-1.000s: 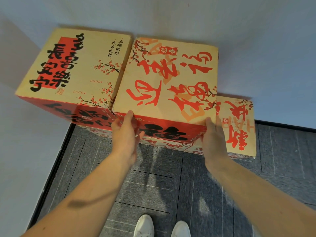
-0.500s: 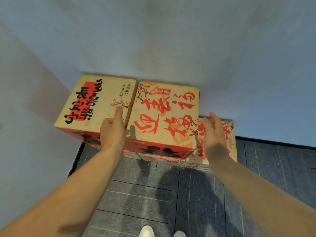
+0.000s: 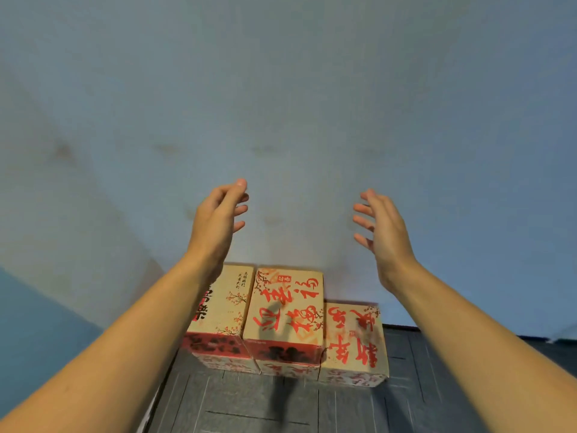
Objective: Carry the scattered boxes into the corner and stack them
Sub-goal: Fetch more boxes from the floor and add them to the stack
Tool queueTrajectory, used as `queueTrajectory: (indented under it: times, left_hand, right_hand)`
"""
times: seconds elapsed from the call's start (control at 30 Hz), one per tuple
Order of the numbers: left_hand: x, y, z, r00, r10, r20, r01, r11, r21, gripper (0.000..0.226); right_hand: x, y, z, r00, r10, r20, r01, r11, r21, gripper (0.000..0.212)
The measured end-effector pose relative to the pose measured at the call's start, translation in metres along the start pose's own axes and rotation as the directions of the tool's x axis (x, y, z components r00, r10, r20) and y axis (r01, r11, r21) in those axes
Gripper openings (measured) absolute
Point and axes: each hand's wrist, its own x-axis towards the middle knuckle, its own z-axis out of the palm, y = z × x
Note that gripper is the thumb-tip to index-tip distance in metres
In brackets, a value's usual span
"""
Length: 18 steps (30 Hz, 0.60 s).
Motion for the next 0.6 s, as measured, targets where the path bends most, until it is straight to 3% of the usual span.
queueTrajectory:
  times: [0.3, 0.47, 0.6]
  left_hand:
    - [-0.003, 0.105, 0.025, 0.975, 0.199, 0.099, -0.19, 0.977, -0.093, 0.035]
    - [0.018, 0.114, 0.034, 0.96, 0.198, 0.197, -0.176, 0.977, -0.122, 0.046]
    - [0.048, 0.102, 0.049, 0.939, 0.181, 0.291, -0.151, 0.981, -0.123, 0.036]
  right_hand:
    - [-0.026, -0.106, -0.045, 0.973, -0.206, -0.103, 0.212, 0.976, 0.053, 0.039]
    - [-0.024, -0.117, -0.043, 0.961, -0.223, -0.166, 0.235, 0.97, 0.062, 0.04]
    - [-0.02, -0.112, -0.036, 0.942, -0.222, -0.254, 0.24, 0.97, 0.044, 0.039]
